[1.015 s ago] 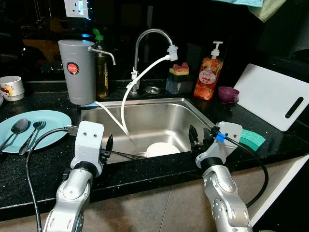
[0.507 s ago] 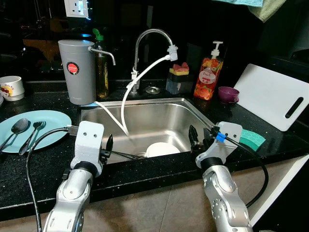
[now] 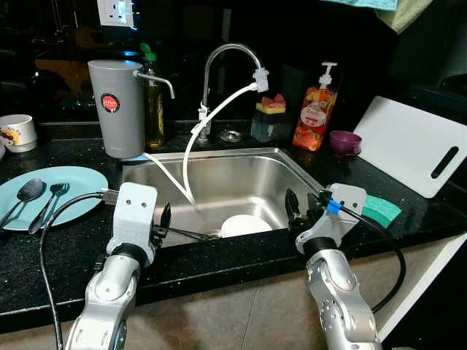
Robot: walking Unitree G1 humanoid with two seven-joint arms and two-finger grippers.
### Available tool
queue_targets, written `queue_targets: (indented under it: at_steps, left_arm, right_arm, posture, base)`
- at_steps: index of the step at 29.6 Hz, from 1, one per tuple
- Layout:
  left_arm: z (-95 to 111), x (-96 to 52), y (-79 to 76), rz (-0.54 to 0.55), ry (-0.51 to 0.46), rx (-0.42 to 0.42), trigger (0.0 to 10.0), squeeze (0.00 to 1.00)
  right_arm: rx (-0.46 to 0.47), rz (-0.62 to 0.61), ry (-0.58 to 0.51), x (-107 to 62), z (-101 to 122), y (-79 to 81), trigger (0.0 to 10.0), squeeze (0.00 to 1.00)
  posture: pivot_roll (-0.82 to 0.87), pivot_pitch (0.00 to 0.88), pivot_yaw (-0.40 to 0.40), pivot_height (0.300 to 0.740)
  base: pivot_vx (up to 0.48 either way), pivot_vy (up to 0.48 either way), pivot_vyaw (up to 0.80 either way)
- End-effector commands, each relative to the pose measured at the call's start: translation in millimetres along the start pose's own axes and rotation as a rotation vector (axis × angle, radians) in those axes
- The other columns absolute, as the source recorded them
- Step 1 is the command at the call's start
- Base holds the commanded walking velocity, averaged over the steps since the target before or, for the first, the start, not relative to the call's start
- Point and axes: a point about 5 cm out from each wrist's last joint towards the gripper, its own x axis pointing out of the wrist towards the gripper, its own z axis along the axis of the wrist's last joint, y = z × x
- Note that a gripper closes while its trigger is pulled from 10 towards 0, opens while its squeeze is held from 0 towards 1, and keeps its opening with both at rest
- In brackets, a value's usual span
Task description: Kitchen organization
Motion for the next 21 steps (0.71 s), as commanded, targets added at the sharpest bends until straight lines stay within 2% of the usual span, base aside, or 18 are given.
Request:
queue_targets:
  at_steps: [1, 21]
  left_arm:
    - [0.2, 0.7, -1.6, -0.001, -0.001, 0.003, 10.0, 0.00]
    - [0.7, 1.0, -0.8, -0.001, 0.000, 0.004, 10.0, 0.00]
  right_arm:
    - [-0.003, -0.001, 0.013, 0.9, -2.5, -0.6, 10.0, 0.00]
    - [0.000, -0.008, 0.013, 0.3, -2.8, -0.8, 10.0, 0.00]
  posture:
    - [0.20, 0.027, -0.122, 0.740]
    - [0.20, 0.032, -0.117, 0.740]
  base:
    - [0.000, 0.000, 0.00]
    - [0.000, 0.000, 0.00]
